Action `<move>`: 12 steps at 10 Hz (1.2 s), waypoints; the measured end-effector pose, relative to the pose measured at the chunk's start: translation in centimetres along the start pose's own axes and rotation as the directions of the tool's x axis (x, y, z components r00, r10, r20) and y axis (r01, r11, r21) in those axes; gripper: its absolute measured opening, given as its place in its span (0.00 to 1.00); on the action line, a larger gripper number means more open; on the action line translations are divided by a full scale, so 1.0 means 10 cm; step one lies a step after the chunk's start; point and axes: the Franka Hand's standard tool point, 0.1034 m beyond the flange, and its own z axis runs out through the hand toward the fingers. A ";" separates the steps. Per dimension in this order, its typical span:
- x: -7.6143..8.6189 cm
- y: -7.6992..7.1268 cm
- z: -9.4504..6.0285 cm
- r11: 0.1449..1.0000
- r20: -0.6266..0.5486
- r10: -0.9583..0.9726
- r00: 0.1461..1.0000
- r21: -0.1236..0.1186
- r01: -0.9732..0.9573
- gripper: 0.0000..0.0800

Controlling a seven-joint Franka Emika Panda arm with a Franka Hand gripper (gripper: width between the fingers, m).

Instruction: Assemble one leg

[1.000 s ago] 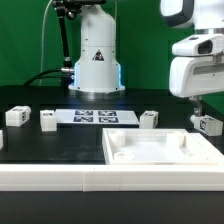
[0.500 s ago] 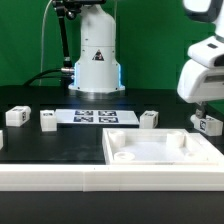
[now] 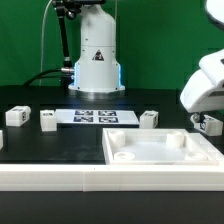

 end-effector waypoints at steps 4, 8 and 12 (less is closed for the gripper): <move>0.05 0.00 0.11 0.999 0.219 0.036 0.975 -0.014 -0.033 0.81; 0.07 -0.02 0.21 0.999 0.234 0.040 0.972 -0.015 -0.037 0.81; 0.04 -0.02 0.27 0.998 0.243 0.062 0.968 -0.039 -0.054 0.66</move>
Offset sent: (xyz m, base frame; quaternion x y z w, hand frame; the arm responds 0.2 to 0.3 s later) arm -0.0001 0.0033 -0.0051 0.0084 -0.1307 0.0498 0.9901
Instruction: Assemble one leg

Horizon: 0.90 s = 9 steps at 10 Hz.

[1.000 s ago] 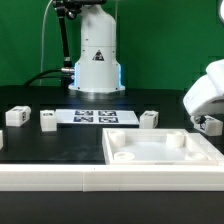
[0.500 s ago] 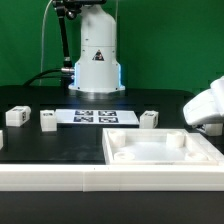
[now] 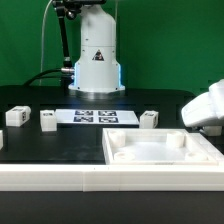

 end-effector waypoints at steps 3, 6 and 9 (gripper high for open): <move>0.00 0.00 0.00 1.000 0.000 0.000 1.000 0.000 0.000 0.38; 0.00 0.00 0.00 1.000 0.000 0.000 1.000 0.000 0.000 0.36; -0.04 0.13 -0.08 0.997 -0.037 -0.079 0.996 0.018 0.080 0.36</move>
Offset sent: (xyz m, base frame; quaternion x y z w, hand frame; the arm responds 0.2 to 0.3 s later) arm 0.0000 0.0000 0.0000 0.0000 0.0000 0.0000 1.0000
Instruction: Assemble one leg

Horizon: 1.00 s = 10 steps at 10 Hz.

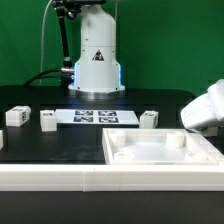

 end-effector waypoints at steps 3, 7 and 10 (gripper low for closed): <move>-0.43 0.25 -0.41 0.999 0.005 -0.038 0.999 0.011 0.038 0.36; -0.40 0.31 -0.71 1.000 -0.148 -0.027 0.989 0.003 0.028 0.36; -0.37 0.60 -0.85 0.997 -0.385 -0.069 0.921 0.005 0.077 0.36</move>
Offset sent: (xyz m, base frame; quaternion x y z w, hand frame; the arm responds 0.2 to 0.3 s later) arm 0.0158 -0.0201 0.0626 -0.0132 0.0140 -0.0056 0.9998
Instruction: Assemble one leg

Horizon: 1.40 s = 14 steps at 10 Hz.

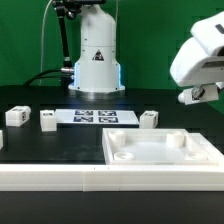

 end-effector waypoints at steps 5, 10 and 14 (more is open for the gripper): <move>0.10 0.34 -0.42 0.999 -0.335 -0.029 0.942 -0.047 0.015 0.36; 0.33 0.66 -0.73 0.995 -0.631 -0.022 0.775 -0.087 -0.042 0.36; 0.35 0.74 -0.74 0.990 -0.799 -0.056 0.599 -0.121 -0.068 0.36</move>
Offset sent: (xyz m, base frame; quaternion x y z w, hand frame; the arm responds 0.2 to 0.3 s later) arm 0.0000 0.0000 0.0000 0.0000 0.1938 0.0000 0.9810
